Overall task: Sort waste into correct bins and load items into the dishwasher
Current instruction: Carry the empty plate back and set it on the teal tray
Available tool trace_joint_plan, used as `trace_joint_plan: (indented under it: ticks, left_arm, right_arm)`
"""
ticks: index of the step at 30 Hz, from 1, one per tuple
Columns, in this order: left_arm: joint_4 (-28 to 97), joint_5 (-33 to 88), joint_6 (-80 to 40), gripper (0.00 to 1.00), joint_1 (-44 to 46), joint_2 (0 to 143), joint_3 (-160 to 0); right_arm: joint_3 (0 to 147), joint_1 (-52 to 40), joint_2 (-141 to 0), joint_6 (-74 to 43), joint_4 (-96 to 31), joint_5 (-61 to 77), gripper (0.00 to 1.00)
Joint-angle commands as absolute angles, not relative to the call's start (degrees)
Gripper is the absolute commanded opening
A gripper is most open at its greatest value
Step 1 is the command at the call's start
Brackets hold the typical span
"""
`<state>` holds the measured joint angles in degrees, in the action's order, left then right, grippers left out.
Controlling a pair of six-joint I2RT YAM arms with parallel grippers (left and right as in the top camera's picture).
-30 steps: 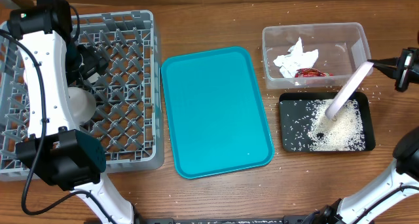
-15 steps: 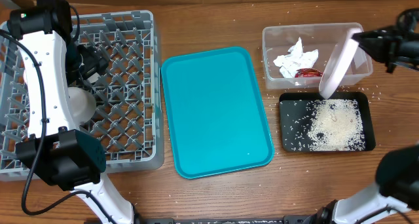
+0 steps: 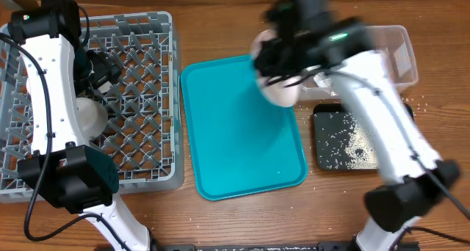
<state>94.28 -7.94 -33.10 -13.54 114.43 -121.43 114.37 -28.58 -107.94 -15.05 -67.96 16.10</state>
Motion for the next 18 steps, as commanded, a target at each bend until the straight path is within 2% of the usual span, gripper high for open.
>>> trace_joint_plan:
  ticks: [1,5,18]
  left_arm:
    - [94.2,-7.7,-33.4,1.00,-13.5,112.7,-122.1]
    - [94.2,-7.7,-33.4,1.00,-13.5,112.7,-122.1]
    - [94.2,-7.7,-33.4,1.00,-13.5,112.7,-122.1]
  right_arm:
    - [115.1,-35.7,-112.5,-19.2,-66.0,-0.2,0.04]
    - [115.1,-41.2,-118.3,-20.5,-64.0,-2.9,0.04]
    - [115.1,-48.8,-126.8,-26.7,-57.5,-1.5,0.04]
